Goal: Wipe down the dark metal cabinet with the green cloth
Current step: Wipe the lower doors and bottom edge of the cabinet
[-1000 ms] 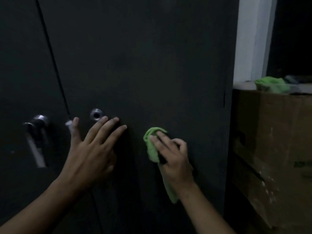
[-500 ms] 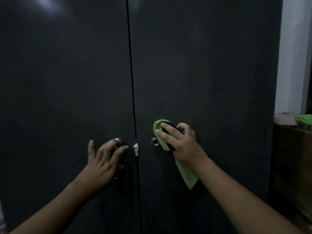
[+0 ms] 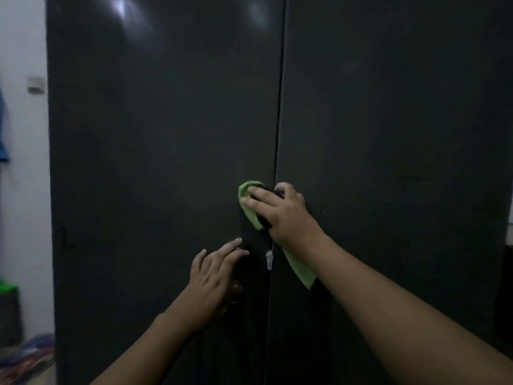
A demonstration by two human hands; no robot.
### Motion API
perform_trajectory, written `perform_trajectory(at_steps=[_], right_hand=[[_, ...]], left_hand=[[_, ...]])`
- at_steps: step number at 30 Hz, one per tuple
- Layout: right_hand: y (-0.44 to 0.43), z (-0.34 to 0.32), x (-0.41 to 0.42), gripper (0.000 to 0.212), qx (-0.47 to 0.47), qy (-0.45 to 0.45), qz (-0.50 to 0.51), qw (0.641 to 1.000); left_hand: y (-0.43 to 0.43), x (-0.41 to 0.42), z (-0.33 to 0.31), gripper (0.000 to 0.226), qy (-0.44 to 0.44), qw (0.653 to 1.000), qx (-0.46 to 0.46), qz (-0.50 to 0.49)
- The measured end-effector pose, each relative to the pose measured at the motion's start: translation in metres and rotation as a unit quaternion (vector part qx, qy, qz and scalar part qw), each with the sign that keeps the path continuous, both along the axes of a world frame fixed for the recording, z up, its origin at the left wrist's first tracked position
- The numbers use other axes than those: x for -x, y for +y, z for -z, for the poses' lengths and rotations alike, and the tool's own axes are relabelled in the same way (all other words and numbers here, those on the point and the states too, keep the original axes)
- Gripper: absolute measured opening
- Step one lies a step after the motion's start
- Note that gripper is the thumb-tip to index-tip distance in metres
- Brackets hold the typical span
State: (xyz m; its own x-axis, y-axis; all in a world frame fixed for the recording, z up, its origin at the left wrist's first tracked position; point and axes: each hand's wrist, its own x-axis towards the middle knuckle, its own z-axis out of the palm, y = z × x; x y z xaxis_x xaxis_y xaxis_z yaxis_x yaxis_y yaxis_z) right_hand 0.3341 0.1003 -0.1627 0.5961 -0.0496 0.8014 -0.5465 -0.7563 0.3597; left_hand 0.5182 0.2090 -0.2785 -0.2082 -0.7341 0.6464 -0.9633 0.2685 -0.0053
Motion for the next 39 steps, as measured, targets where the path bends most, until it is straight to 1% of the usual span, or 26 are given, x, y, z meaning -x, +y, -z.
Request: perform_trajectory(at_steps=[2, 4, 6, 7, 8, 9, 10, 11, 13, 15, 16, 18, 20, 22, 23, 24, 25, 26, 28, 30, 32, 34, 35, 37, 39], right_hand=[[-0.005, 0.017, 0.003, 0.064, 0.053, 0.076, -0.003, 0.996], [-0.01, 0.025, 0.014, 0.069, 0.097, 0.145, 0.0, 0.985], [-0.013, 0.019, 0.022, 0.07, 0.133, 0.177, 0.018, 0.975], [-0.014, 0.011, 0.022, 0.064, 0.146, 0.162, 0.025, 0.976], [-0.014, 0.002, 0.021, 0.055, 0.146, 0.124, 0.027, 0.981], [-0.011, -0.008, 0.017, 0.048, 0.128, 0.068, 0.027, 0.989], [-0.008, -0.017, 0.011, 0.048, 0.104, 0.009, 0.024, 0.994], [-0.005, -0.024, 0.002, 0.05, 0.082, -0.041, 0.024, 0.996], [0.0, -0.032, -0.02, 0.059, 0.053, -0.102, 0.033, 0.993], [0.005, -0.036, -0.05, 0.072, 0.028, -0.126, 0.03, 0.991], [0.008, -0.033, -0.064, 0.073, 0.026, -0.123, 0.022, 0.992], [0.012, -0.022, -0.094, 0.067, 0.058, -0.083, -0.006, 0.995], [0.015, -0.006, -0.117, 0.061, 0.112, 0.002, -0.017, 0.994], [0.016, 0.0, -0.131, 0.07, 0.148, 0.097, -0.019, 0.984], [0.014, -0.004, -0.134, 0.071, 0.169, 0.133, -0.023, 0.976], [0.012, -0.012, -0.137, 0.067, 0.193, 0.146, -0.029, 0.97], [0.011, -0.024, -0.14, 0.059, 0.211, 0.133, -0.038, 0.968], [0.01, -0.038, -0.145, 0.053, 0.213, 0.094, -0.042, 0.972], [0.015, -0.066, -0.161, 0.051, 0.168, -0.023, -0.037, 0.985], [0.025, -0.086, -0.189, 0.051, 0.115, -0.117, -0.039, 0.986], [0.036, -0.099, -0.221, 0.051, 0.084, -0.138, -0.042, 0.986], [0.047, -0.106, -0.248, 0.056, 0.069, -0.117, -0.033, 0.99], [0.053, -0.105, -0.26, 0.063, 0.058, -0.086, -0.019, 0.994], [0.062, -0.091, -0.282, 0.076, 0.055, 0.007, -0.001, 0.998], [0.065, -0.063, -0.299, 0.07, 0.084, 0.093, -0.012, 0.992]], left_hand=[[0.008, -0.018, 0.007, 0.065, 0.021, 1.0, 0.005, -0.006], [0.016, -0.039, 0.008, 0.069, 0.028, 0.998, -0.001, -0.05], [0.022, -0.058, 0.004, 0.074, 0.02, 0.994, -0.014, -0.104], [0.025, -0.066, 0.001, 0.077, 0.019, 0.992, -0.013, -0.124], [0.027, -0.073, -0.004, 0.08, 0.024, 0.99, -0.012, -0.14], [0.03, -0.079, -0.01, 0.081, 0.032, 0.988, -0.015, -0.153], [0.032, -0.084, -0.015, 0.082, 0.041, 0.985, -0.021, -0.166], [0.034, -0.089, -0.02, 0.084, 0.047, 0.983, -0.025, -0.176], [0.038, -0.101, -0.03, 0.087, 0.056, 0.981, -0.019, -0.184], [0.043, -0.119, -0.04, 0.089, 0.08, 0.979, -0.002, -0.189], [0.044, -0.128, -0.045, 0.091, 0.1, 0.977, 0.004, -0.191], [0.046, -0.146, -0.055, 0.094, 0.158, 0.965, 0.017, -0.208], [0.048, -0.166, -0.064, 0.096, 0.238, 0.94, 0.025, -0.241], [0.05, -0.187, -0.069, 0.099, 0.315, 0.911, 0.025, -0.265], [0.051, -0.198, -0.069, 0.101, 0.345, 0.899, 0.029, -0.268], [0.051, -0.208, -0.067, 0.102, 0.363, 0.893, 0.037, -0.265], [0.052, -0.216, -0.064, 0.103, 0.365, 0.893, 0.047, -0.258], [0.052, -0.222, -0.059, 0.102, 0.358, 0.898, 0.056, -0.249], [0.049, -0.228, -0.046, 0.1, 0.345, 0.908, 0.076, -0.227], [0.047, -0.233, -0.033, 0.101, 0.338, 0.913, 0.097, -0.206], [0.045, -0.238, -0.023, 0.104, 0.33, 0.917, 0.113, -0.191], [0.045, -0.244, -0.017, 0.104, 0.319, 0.921, 0.129, -0.182], [0.045, -0.246, -0.014, 0.104, 0.316, 0.922, 0.135, -0.177], [0.045, -0.25, -0.009, 0.102, 0.314, 0.924, 0.142, -0.167], [0.047, -0.255, -0.005, 0.099, 0.309, 0.928, 0.146, -0.15]])
